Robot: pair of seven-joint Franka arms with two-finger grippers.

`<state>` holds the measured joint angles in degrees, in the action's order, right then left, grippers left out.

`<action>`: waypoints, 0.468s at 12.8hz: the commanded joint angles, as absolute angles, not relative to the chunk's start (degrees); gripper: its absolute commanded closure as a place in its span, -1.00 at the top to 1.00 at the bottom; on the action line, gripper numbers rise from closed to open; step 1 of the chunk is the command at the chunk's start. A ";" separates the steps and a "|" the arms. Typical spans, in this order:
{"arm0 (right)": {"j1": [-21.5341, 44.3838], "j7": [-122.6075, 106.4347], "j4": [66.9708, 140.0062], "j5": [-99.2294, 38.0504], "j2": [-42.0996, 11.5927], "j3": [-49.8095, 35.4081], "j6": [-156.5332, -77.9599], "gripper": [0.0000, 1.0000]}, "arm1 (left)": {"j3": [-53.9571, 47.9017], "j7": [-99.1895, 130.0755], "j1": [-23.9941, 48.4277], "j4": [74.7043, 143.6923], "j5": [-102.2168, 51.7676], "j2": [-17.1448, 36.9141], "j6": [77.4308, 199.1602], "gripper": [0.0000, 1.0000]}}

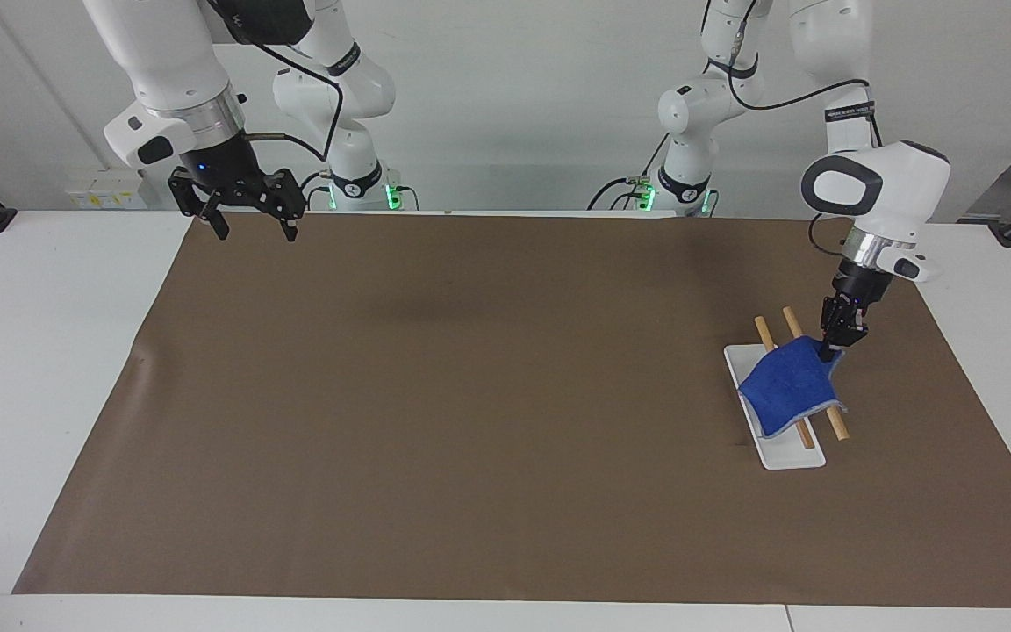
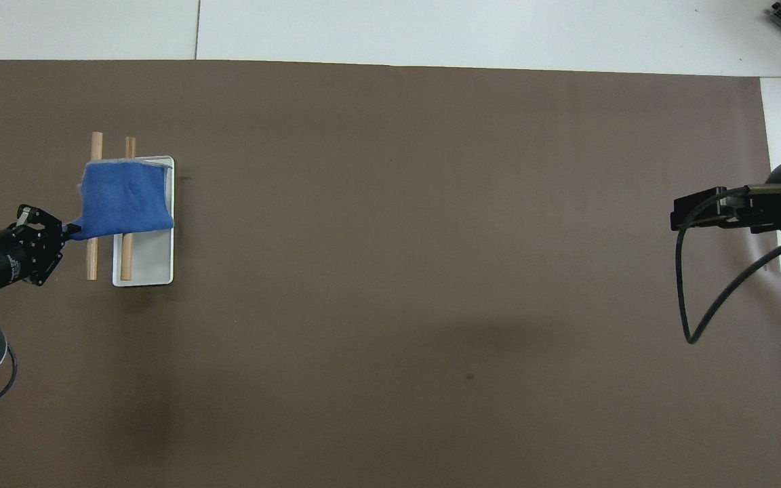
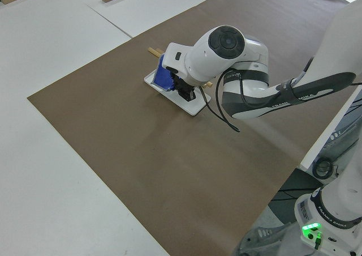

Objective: Right arm passes towel to left arm to hang
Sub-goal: 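Lower the towel over the sticks and open the left gripper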

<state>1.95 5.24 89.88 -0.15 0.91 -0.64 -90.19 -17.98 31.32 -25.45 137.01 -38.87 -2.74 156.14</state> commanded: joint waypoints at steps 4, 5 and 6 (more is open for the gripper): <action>1.49 4.57 91.41 0.09 2.20 -0.88 -90.79 1.00 | -17.58 31.02 -24.70 138.16 -37.88 -2.90 157.94 -0.94; 1.49 4.57 91.41 0.09 2.20 -0.88 -90.79 1.00 | -17.58 30.94 -24.70 138.16 -37.88 -2.90 157.94 -0.69; 1.49 4.40 91.41 0.09 2.20 -0.88 -90.79 1.00 | -17.49 30.94 -24.70 138.16 -37.88 -2.90 157.94 -0.55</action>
